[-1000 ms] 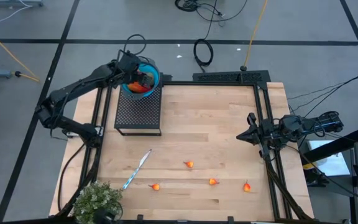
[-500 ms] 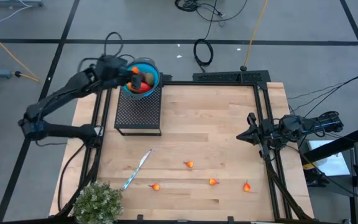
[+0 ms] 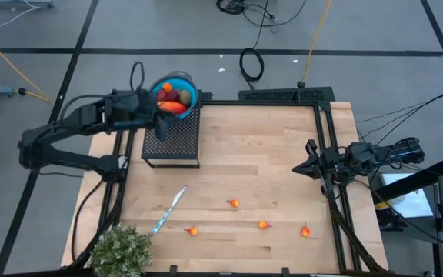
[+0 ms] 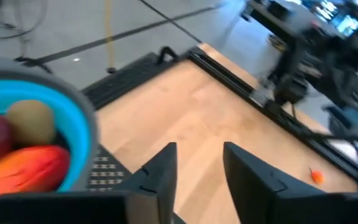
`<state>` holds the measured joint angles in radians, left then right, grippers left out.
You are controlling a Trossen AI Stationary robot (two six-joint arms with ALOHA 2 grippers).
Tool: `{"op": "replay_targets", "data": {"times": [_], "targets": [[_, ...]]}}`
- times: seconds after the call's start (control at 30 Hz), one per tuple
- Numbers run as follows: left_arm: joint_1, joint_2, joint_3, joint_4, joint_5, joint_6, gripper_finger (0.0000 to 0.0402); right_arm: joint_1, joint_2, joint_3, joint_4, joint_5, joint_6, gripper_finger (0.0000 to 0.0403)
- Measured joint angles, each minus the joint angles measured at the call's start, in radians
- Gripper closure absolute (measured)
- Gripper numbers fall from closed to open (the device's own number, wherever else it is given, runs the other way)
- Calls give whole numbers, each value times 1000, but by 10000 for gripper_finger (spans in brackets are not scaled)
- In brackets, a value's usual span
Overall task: Pick & Place Fruit
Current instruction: Put the orange pear into the blue strainer bowl on the shelf
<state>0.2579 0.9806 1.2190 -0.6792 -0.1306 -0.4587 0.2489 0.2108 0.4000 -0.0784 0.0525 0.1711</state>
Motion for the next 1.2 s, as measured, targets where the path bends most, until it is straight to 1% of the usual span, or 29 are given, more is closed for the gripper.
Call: {"op": "replay_targets", "data": {"times": [0.1,0.3,0.33,0.47,0.63,0.73,0.83,1.0,1.07,1.2], "targets": [[-69,1,0,0,0,40,305,0,0,0,0,2,0,403],[-179,8,0,0,0,67,387,0,9,0,0,3,0,403],[-194,5,0,0,0,73,394,0,14,0,0,3,0,403],[-247,5,0,-1,-3,76,389,0,38,0,0,3,0,403],[-298,8,0,-1,-8,120,399,0,73,0,3,3,0,403],[-319,7,-12,23,-10,147,396,0,97,0,49,3,0,403],[-329,1,-74,115,12,172,400,1,126,0,143,-6,-5,403],[-331,-28,-239,325,105,178,400,2,179,1,233,-89,-46,403],[-331,-50,-316,418,126,169,399,2,199,6,243,-109,-45,403],[-331,-131,-455,563,149,190,400,2,244,54,225,-110,-29,403]]}}
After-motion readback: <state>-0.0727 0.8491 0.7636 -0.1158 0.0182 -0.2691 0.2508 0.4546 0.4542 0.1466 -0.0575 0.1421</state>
